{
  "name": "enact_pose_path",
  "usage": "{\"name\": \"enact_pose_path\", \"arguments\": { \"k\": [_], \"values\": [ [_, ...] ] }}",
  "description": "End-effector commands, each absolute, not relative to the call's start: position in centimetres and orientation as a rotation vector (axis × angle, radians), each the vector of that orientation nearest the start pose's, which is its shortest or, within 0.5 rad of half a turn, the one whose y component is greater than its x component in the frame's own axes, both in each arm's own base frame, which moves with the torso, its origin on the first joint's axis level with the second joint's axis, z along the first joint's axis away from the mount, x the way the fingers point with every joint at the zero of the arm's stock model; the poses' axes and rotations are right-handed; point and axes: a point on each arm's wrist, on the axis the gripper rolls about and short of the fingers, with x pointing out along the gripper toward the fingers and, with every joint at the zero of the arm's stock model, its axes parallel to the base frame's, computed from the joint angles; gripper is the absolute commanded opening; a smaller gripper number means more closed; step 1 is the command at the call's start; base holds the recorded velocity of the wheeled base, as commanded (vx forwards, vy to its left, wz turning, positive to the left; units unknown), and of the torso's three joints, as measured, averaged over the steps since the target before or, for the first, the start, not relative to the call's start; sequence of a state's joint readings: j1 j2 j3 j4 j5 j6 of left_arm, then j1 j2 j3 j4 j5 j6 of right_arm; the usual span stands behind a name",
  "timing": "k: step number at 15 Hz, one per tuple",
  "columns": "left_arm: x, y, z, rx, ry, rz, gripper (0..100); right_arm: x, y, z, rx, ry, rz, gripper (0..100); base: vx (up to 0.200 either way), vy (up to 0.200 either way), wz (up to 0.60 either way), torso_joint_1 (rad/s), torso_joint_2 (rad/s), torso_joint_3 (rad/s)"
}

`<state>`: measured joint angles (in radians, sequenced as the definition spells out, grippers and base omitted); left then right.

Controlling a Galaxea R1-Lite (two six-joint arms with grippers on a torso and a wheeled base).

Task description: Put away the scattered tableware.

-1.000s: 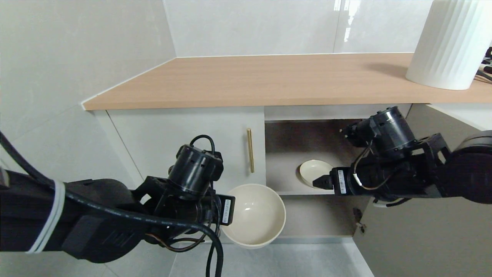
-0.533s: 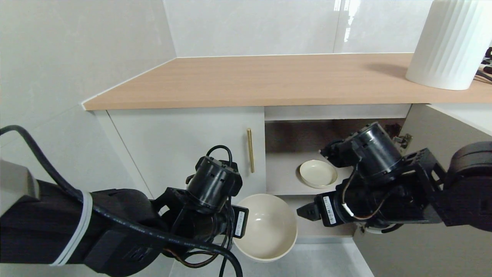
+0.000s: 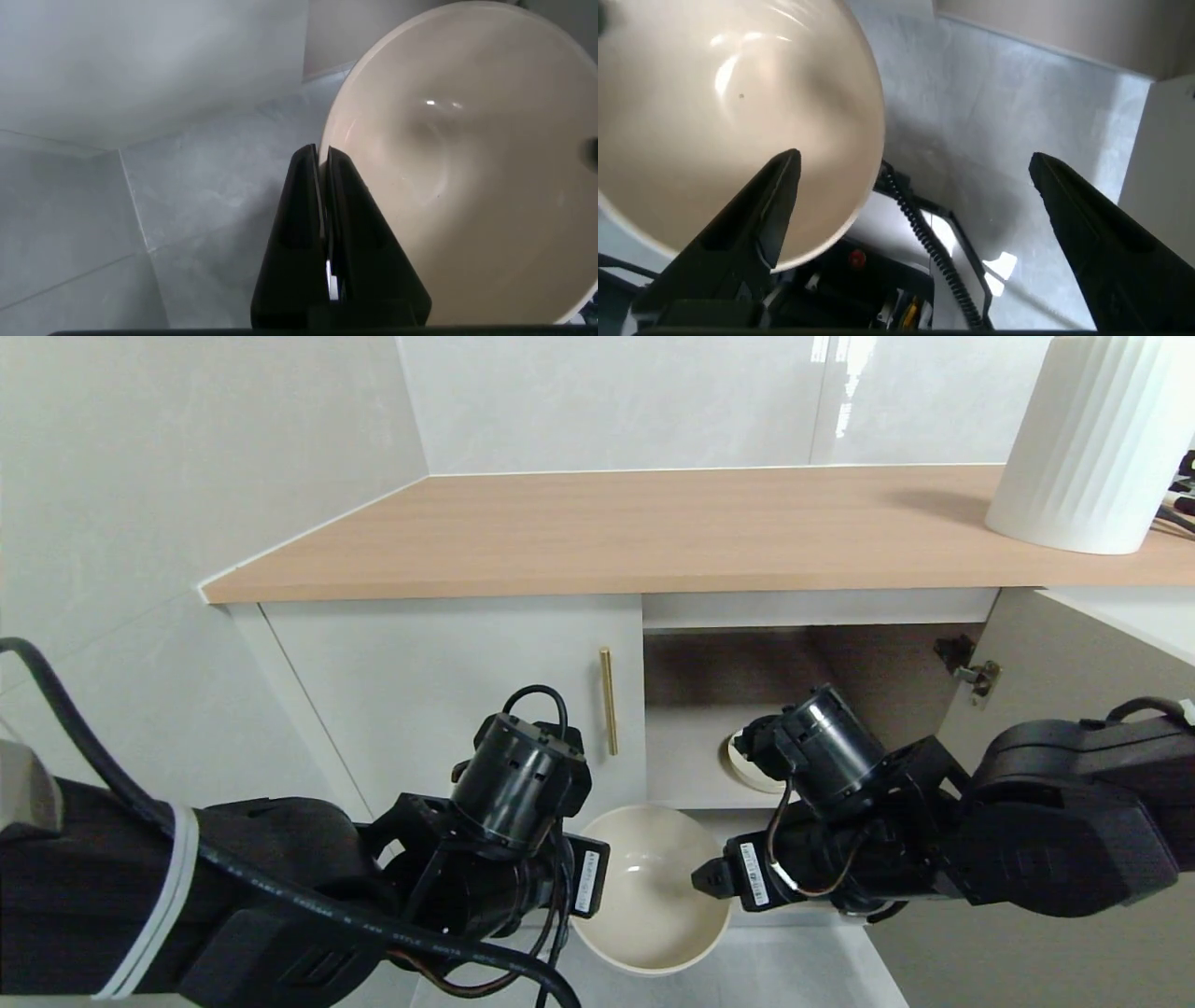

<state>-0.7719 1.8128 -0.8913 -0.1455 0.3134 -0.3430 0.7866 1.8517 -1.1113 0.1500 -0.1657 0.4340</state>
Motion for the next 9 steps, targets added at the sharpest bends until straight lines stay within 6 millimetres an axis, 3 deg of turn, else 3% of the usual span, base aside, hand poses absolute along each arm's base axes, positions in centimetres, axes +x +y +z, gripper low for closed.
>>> {"name": "enact_pose_path", "arguments": {
  "k": [1, 2, 3, 9],
  "values": [
    [22.56, -21.05, 12.96, 0.074, 0.722, -0.315, 0, 23.76, 23.31, 13.83, -0.02, 0.914, 0.384, 100, 0.0, 0.0, 0.0, 0.0, 0.0, 0.0],
    [22.54, -21.03, 12.92, 0.075, 0.723, -0.314, 0, 23.84, 23.39, 13.63, -0.02, 0.914, 0.384, 100, 0.0, 0.0, 0.0, 0.0, 0.0, 0.0],
    [22.47, -21.03, 12.85, 0.077, 0.726, -0.316, 0, 23.88, 23.43, 13.45, -0.022, 0.918, 0.383, 0, 0.0, 0.0, 0.0, 0.0, 0.0, 0.0],
    [22.3, -20.92, 13.32, 0.066, 0.714, -0.321, 0, 23.7, 23.7, 13.62, -0.003, 0.917, 0.387, 0, 0.0, 0.0, 0.0, 0.0, 0.0, 0.0]
  ]
}}
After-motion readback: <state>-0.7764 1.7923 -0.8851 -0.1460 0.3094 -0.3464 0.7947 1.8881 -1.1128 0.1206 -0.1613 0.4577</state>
